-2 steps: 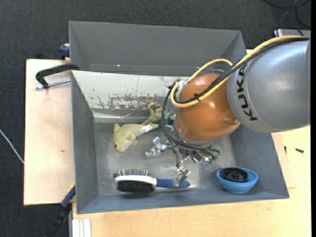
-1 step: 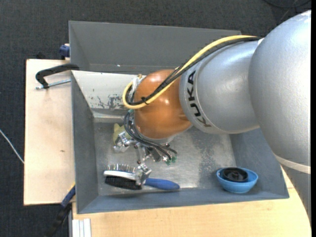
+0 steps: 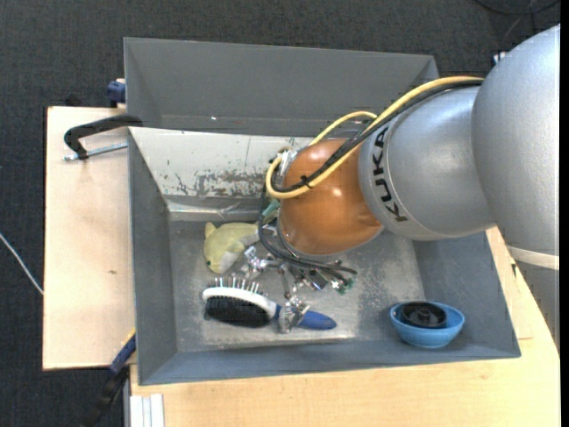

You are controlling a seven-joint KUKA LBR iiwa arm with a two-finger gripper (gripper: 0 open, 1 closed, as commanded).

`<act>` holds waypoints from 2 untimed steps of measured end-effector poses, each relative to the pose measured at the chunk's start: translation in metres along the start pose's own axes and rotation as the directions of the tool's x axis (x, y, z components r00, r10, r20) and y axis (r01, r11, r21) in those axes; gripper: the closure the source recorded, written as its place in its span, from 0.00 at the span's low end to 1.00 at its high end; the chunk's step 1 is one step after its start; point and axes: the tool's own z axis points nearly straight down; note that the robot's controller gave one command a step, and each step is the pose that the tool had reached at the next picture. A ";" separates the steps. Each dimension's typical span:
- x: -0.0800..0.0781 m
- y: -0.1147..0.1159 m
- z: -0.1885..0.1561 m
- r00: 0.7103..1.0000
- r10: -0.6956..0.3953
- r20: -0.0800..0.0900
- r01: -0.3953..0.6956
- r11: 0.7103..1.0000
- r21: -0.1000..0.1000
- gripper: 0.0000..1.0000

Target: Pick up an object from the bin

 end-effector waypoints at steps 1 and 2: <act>-0.001 -0.002 -0.001 1.000 0.001 0.006 -0.001 1.000 0.005 1.00; 0.007 -0.007 -0.156 0.999 0.045 0.006 -0.045 0.999 0.009 1.00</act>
Offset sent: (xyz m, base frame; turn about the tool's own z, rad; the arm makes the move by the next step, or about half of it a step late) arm 0.0000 0.0000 0.0000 0.0000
